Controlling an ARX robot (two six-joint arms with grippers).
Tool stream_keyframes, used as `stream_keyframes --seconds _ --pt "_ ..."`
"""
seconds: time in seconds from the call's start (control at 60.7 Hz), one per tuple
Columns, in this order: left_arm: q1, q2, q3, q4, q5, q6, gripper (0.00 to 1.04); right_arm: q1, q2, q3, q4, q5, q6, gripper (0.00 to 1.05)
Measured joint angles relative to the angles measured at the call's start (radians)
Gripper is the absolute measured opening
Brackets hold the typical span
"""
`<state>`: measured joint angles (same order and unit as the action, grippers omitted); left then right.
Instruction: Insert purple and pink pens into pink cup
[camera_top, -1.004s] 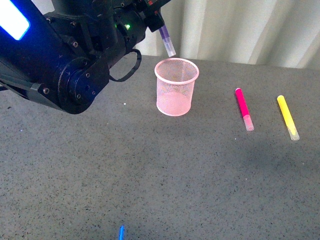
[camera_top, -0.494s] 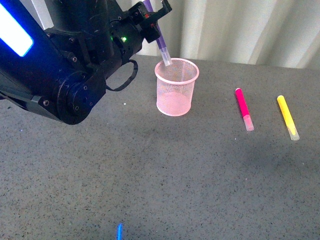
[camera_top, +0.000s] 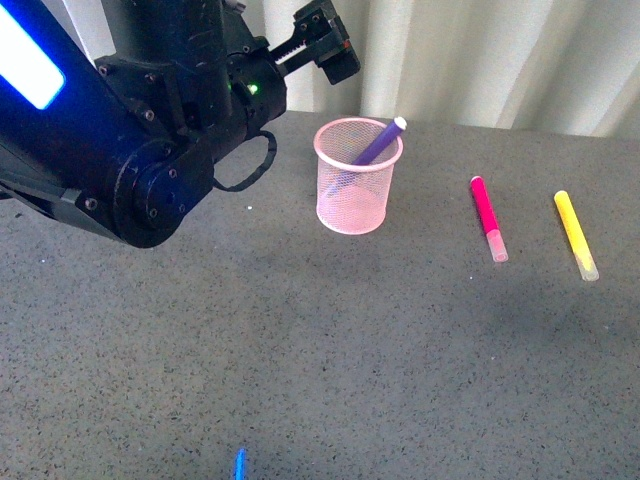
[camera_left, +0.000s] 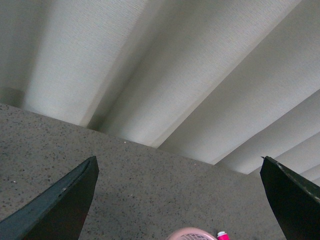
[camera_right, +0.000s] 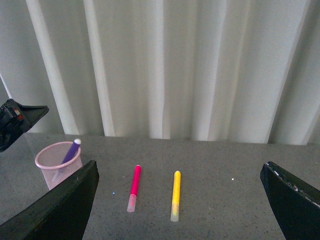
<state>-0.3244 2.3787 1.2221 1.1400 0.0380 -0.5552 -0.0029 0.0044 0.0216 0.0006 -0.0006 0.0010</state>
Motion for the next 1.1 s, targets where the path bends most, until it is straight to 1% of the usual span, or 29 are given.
stream_keyframes --seconds 0.066,0.132,0.214,0.28,0.362,0.478,0.609,0.708,0.774,0.856,0.955,1.021,1.054,1.103 --pt "0.016 -0.034 -0.011 -0.045 0.013 0.01 0.97 0.0 0.0 0.0 0.0 0.0 0.0 0.98" --pt "0.04 -0.086 -0.034 -0.09 0.042 0.031 0.98 0.0 0.0 0.0 0.0 0.0 0.0 0.98" --pt "0.086 -0.19 -0.07 -0.18 0.072 0.057 0.98 0.0 0.0 0.0 0.0 0.0 0.0 0.98" --pt "0.138 -0.306 -0.117 -0.255 0.131 0.082 0.98 0.0 0.0 0.0 0.0 0.0 0.0 0.98" --pt "0.195 -0.432 -0.186 -0.309 0.204 0.103 0.98 0.0 0.0 0.0 0.0 0.0 0.0 0.98" --pt "0.292 -0.667 -0.344 -0.444 0.34 0.168 0.98 0.0 0.0 0.0 0.0 0.0 0.0 0.98" --pt "0.392 -0.922 -0.542 -0.615 0.459 0.246 0.98 0.0 0.0 0.0 0.0 0.0 0.0 0.98" --pt "0.462 -1.129 -0.697 -0.717 0.514 0.311 0.98 0.0 0.0 0.0 0.0 0.0 0.0 0.98" --pt "0.497 -1.258 -0.78 -0.788 0.52 0.355 0.98 0.0 0.0 0.0 0.0 0.0 0.0 0.98" --pt "0.561 -1.436 -0.881 -0.885 0.581 0.39 0.98 0.0 0.0 0.0 0.0 0.0 0.0 0.98" --pt "0.639 -1.603 -0.952 -0.976 0.643 0.411 0.98 0.0 0.0 0.0 0.0 0.0 0.0 0.98" --pt "0.684 -1.672 -0.97 -1.028 0.656 0.421 0.98 0.0 0.0 0.0 0.0 0.0 0.0 0.98" --pt "0.688 -1.702 -0.992 -1.002 0.62 0.435 0.96 0.0 0.0 0.0 0.0 0.0 0.0 0.98" --pt "0.671 -1.762 -1.077 -0.818 0.432 0.484 0.85 0.0 0.0 0.0 0.0 0.0 0.0 0.98"
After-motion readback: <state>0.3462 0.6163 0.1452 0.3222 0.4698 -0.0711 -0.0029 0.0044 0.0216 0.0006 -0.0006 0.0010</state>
